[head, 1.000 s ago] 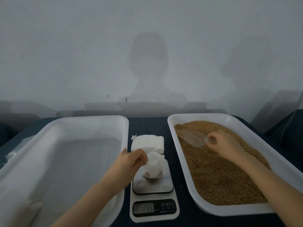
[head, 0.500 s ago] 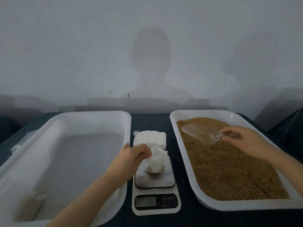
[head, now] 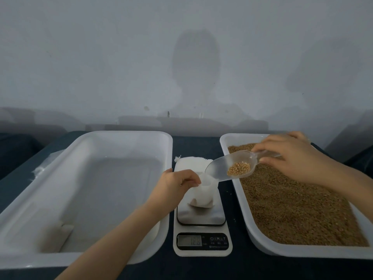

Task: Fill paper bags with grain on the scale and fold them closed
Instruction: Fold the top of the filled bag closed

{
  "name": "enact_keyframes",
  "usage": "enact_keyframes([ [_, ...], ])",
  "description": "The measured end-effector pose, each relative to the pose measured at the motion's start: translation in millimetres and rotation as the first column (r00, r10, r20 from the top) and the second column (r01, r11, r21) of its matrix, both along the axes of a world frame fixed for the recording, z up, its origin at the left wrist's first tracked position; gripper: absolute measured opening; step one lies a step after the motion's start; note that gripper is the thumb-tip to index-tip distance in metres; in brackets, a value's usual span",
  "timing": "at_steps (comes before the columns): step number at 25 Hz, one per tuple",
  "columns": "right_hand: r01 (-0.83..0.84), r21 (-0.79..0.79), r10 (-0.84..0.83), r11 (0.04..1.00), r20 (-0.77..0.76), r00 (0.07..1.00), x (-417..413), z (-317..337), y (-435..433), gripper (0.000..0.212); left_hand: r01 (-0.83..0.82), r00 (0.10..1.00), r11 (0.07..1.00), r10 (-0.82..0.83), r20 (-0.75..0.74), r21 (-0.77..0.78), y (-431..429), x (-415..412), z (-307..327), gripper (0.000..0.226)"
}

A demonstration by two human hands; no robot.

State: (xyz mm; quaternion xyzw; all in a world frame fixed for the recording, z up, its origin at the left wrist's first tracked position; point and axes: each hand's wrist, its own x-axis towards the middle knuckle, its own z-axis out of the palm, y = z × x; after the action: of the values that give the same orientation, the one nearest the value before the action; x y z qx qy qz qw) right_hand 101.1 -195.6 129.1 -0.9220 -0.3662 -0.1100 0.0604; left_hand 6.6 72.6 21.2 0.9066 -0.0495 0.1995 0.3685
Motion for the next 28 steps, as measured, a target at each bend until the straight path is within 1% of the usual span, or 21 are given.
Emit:
enact_keyframes([
  [10, -0.022, -0.218, 0.062, 0.976, 0.175, 0.983, -3, 18, 25, 0.029, 0.029, 0.999, 0.999, -0.028, 0.031, -0.02, -1, 1, 1, 0.01],
  [16, -0.053, -0.276, 0.117, 0.96, 0.225, 0.967, -9, 28, 36, 0.031, 0.033, 0.999, 0.999, -0.033, 0.005, -0.032, -1, 3, -1, 0.011],
  [20, -0.074, -0.319, 0.174, 0.945, 0.297, 0.939, -17, 34, 43, 0.029, 0.032, 0.999, 0.998, -0.034, -0.022, -0.059, 0, 4, -3, 0.01],
  [22, -0.096, -0.343, 0.228, 0.934, 0.37, 0.901, -23, 36, 48, 0.026, 0.032, 0.999, 0.996, -0.034, -0.025, -0.078, 0, 4, -4, 0.01],
  [24, -0.124, -0.358, 0.294, 0.925, 0.472, 0.831, -29, 37, 51, 0.021, 0.032, 0.999, 0.995, -0.035, -0.027, -0.091, 0, 5, -4, 0.01],
  [26, -0.14, -0.377, 0.344, 0.916, 0.556, 0.757, -33, 37, 53, 0.024, 0.031, 0.999, 0.996, -0.035, -0.041, -0.089, 0, 5, -4, 0.01],
  [28, -0.131, -0.39, 0.361, 0.911, 0.606, 0.709, -35, 34, 49, 0.027, 0.023, 0.998, 0.996, -0.027, -0.05, -0.085, 0, 4, -4, 0.009],
])
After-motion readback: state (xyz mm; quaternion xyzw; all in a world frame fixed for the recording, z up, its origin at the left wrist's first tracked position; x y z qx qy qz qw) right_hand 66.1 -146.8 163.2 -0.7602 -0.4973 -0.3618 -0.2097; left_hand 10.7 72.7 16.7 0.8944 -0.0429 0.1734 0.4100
